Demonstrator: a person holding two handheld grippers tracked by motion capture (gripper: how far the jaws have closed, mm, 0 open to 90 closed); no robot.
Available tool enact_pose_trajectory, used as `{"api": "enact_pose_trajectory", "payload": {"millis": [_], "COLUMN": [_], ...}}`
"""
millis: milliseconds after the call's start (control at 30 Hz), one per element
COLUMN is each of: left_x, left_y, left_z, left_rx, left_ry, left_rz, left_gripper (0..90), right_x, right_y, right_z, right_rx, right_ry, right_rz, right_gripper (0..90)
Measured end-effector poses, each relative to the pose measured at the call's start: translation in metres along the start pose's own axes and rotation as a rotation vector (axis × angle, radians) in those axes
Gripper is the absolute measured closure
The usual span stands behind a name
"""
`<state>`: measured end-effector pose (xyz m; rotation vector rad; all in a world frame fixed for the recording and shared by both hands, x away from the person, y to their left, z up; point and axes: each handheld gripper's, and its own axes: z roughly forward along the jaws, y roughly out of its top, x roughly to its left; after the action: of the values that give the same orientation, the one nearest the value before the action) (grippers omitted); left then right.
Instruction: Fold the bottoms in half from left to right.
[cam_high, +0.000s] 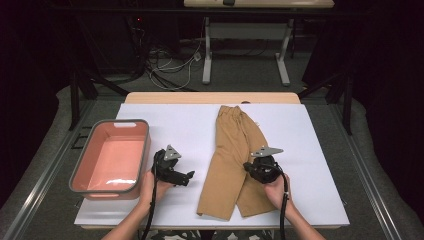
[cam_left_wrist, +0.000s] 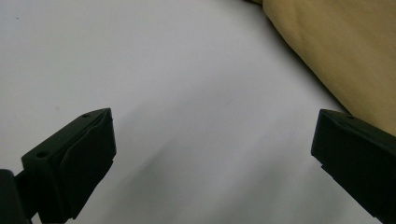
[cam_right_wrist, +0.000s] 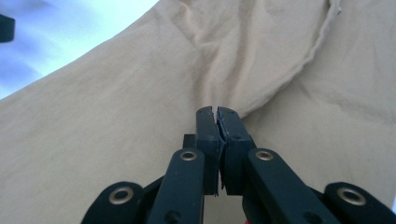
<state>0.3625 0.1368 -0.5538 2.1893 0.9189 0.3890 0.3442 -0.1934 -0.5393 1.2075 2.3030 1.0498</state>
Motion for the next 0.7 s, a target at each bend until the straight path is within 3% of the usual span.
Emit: {"api": "enact_pose_trajectory", "payload": {"millis": [400, 700], "left_x": [-0.001, 0.000], "left_y": [0.000, -0.001], "left_z": [0.000, 0.003], "left_rx": [0.009, 0.002], "left_ry": [-0.012, -0.011], "left_rz": [0.009, 0.000], "left_gripper": [0.0, 0.0], "right_x": [-0.018, -0.036], "right_y": [0.000, 0.000], "right_z": [-0.021, -0.025], "right_rx": [-0.019, 0.016], "right_ry": [-0.011, -0.044], "right_rz": [0.040, 0.052], "right_gripper": [88.7, 88.6]}}
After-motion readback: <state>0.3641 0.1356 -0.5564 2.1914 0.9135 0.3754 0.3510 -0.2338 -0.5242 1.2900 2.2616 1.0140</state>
